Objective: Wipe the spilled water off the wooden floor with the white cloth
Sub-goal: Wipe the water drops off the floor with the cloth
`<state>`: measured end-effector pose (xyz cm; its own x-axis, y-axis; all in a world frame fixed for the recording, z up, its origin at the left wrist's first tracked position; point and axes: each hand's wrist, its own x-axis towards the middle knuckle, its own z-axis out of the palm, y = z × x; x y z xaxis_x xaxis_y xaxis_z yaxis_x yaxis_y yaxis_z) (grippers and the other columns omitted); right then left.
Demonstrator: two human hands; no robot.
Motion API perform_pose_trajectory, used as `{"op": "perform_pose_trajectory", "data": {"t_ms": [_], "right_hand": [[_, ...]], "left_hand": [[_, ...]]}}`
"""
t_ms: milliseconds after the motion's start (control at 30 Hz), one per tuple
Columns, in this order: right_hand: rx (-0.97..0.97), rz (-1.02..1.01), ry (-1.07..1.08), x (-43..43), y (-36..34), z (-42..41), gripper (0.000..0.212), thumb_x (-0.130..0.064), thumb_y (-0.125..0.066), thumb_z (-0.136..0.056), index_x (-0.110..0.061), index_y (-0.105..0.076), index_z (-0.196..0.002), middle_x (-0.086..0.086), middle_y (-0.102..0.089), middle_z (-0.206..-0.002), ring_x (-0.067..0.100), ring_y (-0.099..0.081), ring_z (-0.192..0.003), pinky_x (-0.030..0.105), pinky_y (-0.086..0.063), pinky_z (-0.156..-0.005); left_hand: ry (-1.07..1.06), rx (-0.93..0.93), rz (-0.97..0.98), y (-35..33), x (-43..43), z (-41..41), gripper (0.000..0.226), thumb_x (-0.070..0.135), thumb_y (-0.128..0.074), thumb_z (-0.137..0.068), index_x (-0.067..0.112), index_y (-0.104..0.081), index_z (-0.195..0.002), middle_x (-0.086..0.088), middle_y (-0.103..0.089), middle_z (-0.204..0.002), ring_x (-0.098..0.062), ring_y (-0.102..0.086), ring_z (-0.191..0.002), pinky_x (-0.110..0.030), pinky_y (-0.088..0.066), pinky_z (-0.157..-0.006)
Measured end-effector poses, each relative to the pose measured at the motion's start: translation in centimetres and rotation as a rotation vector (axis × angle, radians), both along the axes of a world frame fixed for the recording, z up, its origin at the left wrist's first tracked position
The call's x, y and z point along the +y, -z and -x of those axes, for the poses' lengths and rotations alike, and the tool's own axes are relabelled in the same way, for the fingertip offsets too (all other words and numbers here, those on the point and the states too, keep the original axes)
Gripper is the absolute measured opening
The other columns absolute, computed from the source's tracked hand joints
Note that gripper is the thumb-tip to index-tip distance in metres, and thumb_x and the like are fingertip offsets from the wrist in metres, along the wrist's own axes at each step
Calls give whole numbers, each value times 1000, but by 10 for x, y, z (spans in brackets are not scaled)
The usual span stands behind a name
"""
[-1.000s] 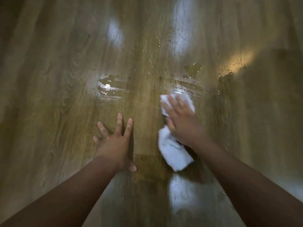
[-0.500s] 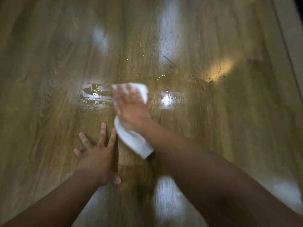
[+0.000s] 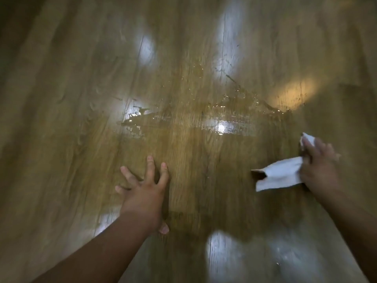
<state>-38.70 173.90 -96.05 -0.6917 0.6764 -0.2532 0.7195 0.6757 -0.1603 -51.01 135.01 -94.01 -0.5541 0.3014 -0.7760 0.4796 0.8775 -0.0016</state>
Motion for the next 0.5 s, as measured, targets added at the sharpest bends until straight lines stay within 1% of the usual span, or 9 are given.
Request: {"op": "perform_pose_trajectory", "data": {"t_ms": [67,100,167,200,267,333,400,433,500], "right_hand": [[15,-46,88,14,9,37,58,-13,-38,-82,-9,-46,-139,23,-45,-137,43,-37,-128,57,-34,-105],[49,-64,98,12,15,63,58,-6,-41,-82,-9,-44,-140,24,-44,-137,42,-37,-129,56,-33,-106],[159,-45,52,-7,25,120,61,3,-42,-87,-11,-39,-145,22,-40,-145,37,-33,-136,47,-29,-112],[192,-9,9,-29,26,149,58,1,-38,-92,-14,-36,-148,18,-38,-148,33,-32,-138,41,-27,-112],[216,68,-124,-89,26,199,47,-18,-33,-103,-22,-34,-150,2,-40,-148,21,-31,-140,32,-26,-109],[291,140,-333,-155,23,235,44,-32,-35,-103,-26,-40,-147,-7,-41,-148,14,-31,-141,24,-26,-102],[271,285,-577,-219,21,257,50,-15,-41,-99,-20,-38,-148,1,-30,-157,21,-21,-146,32,-22,-112],[220,275,-688,-246,22,262,54,-9,-41,-97,-19,-35,-150,3,-24,-160,22,-14,-149,36,-12,-118],[136,236,-871,-278,20,261,57,-10,-40,-99,-18,-26,-154,3,-13,-163,22,0,-151,37,7,-119]], "left_hand": [[6,4,3,-1,1,0,156,62,-87,-52,27,32,-147,-12,46,-149,-71,14,-132,-73,-29,-106],[8,6,2,0,1,1,156,61,-88,-52,27,31,-147,-12,47,-149,-72,14,-132,-73,-29,-106],[8,2,2,0,2,1,156,60,-88,-52,28,31,-147,-12,47,-149,-72,14,-132,-74,-29,-106],[6,-2,4,0,2,1,156,60,-89,-52,28,30,-147,-12,46,-149,-72,15,-132,-74,-28,-105],[3,-5,4,0,2,2,156,59,-89,-52,28,30,-148,-12,46,-150,-72,16,-132,-75,-28,-105],[-1,-6,4,0,2,3,156,58,-90,-51,27,28,-148,-12,44,-151,-72,16,-131,-76,-28,-104],[3,-9,1,0,1,3,156,57,-90,-51,28,27,-149,-11,42,-152,-72,17,-131,-76,-28,-103],[8,-10,-2,0,0,3,155,57,-90,-51,28,27,-149,-11,40,-153,-72,18,-131,-76,-27,-103],[4,-22,-14,-1,-2,3,154,55,-91,-52,31,27,-148,-10,35,-156,-72,19,-130,-77,-25,-104]]}}
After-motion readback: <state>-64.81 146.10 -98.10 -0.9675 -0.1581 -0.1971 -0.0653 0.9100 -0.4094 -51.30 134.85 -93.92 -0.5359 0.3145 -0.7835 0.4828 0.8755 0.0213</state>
